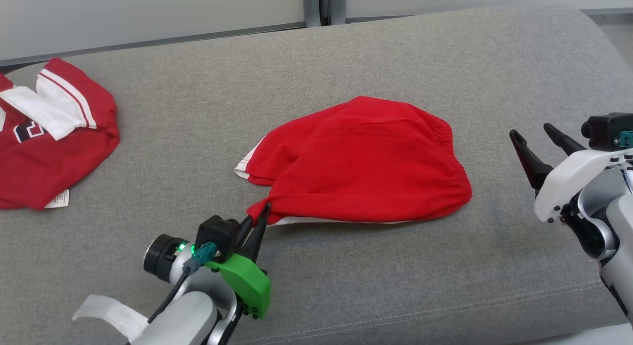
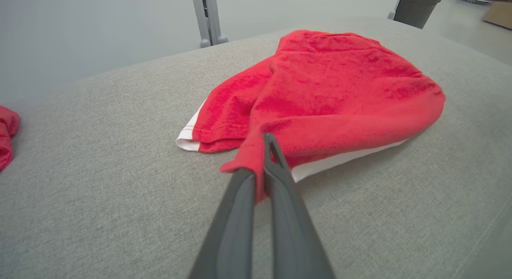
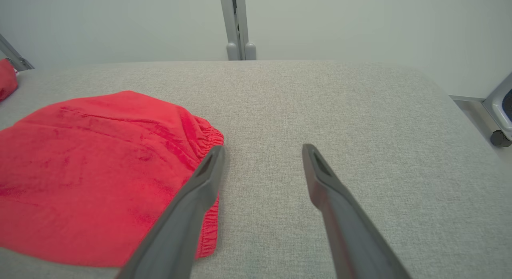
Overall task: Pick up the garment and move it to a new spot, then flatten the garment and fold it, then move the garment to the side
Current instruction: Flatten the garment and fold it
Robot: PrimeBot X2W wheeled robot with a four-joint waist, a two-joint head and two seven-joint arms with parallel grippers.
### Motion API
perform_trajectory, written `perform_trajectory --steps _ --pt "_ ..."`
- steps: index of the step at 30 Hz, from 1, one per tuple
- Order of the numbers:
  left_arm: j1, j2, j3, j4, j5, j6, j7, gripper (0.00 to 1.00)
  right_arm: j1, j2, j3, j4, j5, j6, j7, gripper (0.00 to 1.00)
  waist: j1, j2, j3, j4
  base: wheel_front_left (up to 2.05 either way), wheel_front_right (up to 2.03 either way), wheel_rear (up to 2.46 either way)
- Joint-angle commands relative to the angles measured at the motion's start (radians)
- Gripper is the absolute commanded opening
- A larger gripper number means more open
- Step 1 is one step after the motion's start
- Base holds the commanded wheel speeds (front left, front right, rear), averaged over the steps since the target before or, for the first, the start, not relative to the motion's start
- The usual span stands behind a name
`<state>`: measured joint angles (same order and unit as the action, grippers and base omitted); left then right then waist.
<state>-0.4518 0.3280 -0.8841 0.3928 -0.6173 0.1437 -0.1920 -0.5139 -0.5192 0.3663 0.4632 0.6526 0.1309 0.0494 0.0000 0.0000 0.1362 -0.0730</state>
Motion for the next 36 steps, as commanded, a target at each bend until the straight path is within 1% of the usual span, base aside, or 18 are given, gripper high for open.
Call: perform_trajectory --steps 1,4,6,9,13,21,22,23,27,31,32,34,35,36 --pt "0.025 0.029 0.013 -0.049 -0.014 0.022 0.026 0.00 0.023 -0.001 -0.002 -0.016 0.004 0.000 0.005 1.00 0.0000 0.0000 -0.011 0.012 0.00 0.00 0.00" --pt "0.048 0.077 0.036 -0.144 -0.041 0.056 0.080 0.00 0.041 0.007 -0.007 -0.041 0.001 0.000 0.010 1.00 0.0000 0.0000 -0.009 0.006 0.00 0.00 0.00" --pt "0.053 0.101 0.058 -0.186 -0.061 0.069 0.109 0.00 0.046 0.013 -0.007 -0.054 -0.005 0.000 0.016 1.00 0.0000 0.0000 -0.003 -0.004 0.00 0.00 0.00" --pt "0.025 0.127 0.079 -0.193 -0.086 0.066 0.144 0.00 0.042 0.023 0.003 -0.072 -0.010 0.000 0.023 1.00 0.0000 0.0000 0.010 -0.027 0.00 0.00 0.00" --pt "-0.033 0.125 0.100 -0.122 -0.107 0.042 0.171 0.00 0.021 0.035 0.032 -0.099 -0.014 0.000 0.035 1.00 0.0000 0.0000 0.032 -0.075 0.00 0.00 0.00" --pt "-0.143 0.099 0.133 0.124 -0.147 -0.011 0.185 0.00 -0.003 0.031 0.117 -0.161 0.005 0.000 0.042 1.00 0.0000 0.0000 0.080 -0.182 0.00 0.00 0.00" --pt "-0.143 0.099 0.133 0.124 -0.147 -0.011 0.185 0.00 -0.003 0.031 0.117 -0.161 0.005 0.000 0.042 1.00 0.0000 0.0000 0.080 -0.182 0.00 0.00 0.00" --pt "-0.155 0.100 0.136 0.157 -0.149 -0.019 0.181 0.00 -0.004 0.029 0.124 -0.166 0.008 0.000 0.041 1.00 0.0000 0.0000 0.085 -0.193 0.00 0.00 0.00" --pt "-0.189 0.111 0.130 0.261 -0.157 -0.068 0.194 0.00 -0.006 0.012 0.139 -0.176 0.018 0.000 0.036 1.00 0.0000 0.0000 0.099 -0.224 0.00 0.00 0.00" --pt "-0.213 0.128 0.133 0.334 -0.167 -0.115 0.193 0.00 -0.002 0.004 0.143 -0.170 0.023 0.000 0.026 1.00 0.0000 0.0000 0.101 -0.232 0.00 0.00 0.00" --pt "-0.217 0.130 0.133 0.347 -0.171 -0.128 0.196 0.03 -0.001 0.001 0.144 -0.166 0.024 0.000 0.023 1.00 0.0000 0.0000 0.100 -0.230 0.00 0.00 0.00" --pt "-0.227 0.139 0.131 0.367 -0.175 -0.154 0.202 0.36 0.001 0.000 0.146 -0.156 0.026 0.000 0.017 1.00 0.0000 0.0000 0.095 -0.224 0.00 0.00 0.00" --pt "-0.231 0.142 0.129 0.375 -0.177 -0.168 0.207 0.57 0.002 0.001 0.150 -0.153 0.028 0.000 0.015 1.00 0.0000 0.0000 0.091 -0.219 0.00 0.00 0.00" --pt "-0.235 0.145 0.128 0.380 -0.180 -0.180 0.211 0.98 0.002 0.002 0.153 -0.150 0.029 0.000 0.012 1.00 0.0000 0.0000 0.087 -0.213 0.00 0.00 0.00"
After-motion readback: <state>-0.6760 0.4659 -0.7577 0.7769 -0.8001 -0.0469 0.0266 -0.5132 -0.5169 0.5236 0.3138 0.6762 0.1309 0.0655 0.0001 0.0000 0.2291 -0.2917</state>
